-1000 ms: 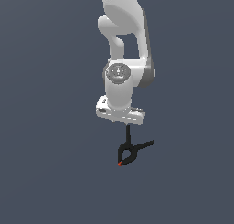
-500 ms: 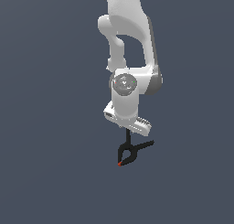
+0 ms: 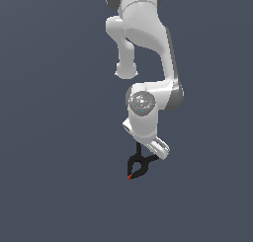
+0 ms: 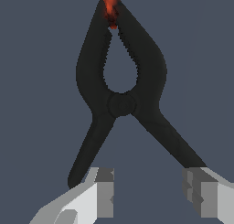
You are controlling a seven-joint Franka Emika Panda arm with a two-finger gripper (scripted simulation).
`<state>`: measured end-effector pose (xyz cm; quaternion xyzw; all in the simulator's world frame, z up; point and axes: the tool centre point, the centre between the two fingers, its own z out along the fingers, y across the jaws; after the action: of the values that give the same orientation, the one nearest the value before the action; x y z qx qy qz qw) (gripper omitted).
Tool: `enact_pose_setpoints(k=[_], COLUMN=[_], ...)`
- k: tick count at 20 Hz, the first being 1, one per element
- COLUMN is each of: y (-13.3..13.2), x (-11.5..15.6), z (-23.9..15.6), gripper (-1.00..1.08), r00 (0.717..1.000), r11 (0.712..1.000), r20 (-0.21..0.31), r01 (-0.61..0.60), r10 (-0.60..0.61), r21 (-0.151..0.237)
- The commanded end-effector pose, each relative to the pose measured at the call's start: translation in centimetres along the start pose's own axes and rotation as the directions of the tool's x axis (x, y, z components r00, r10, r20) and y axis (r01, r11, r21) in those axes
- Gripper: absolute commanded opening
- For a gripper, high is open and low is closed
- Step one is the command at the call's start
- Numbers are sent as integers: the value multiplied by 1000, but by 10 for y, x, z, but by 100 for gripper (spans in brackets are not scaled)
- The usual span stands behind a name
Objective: Pick up the object and move it to a goal position.
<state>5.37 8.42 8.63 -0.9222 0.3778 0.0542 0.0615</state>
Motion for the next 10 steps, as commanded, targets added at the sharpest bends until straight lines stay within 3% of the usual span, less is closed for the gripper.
enact_pose_setpoints(k=[1, 10], y=[-10, -41], x=[-3, -14], z=[6, 28], gripper=[28, 28], r00=[997, 953], r11=[997, 954], r20=[14, 68], r01=[-70, -297], r10=[70, 295], r21=[10, 27])
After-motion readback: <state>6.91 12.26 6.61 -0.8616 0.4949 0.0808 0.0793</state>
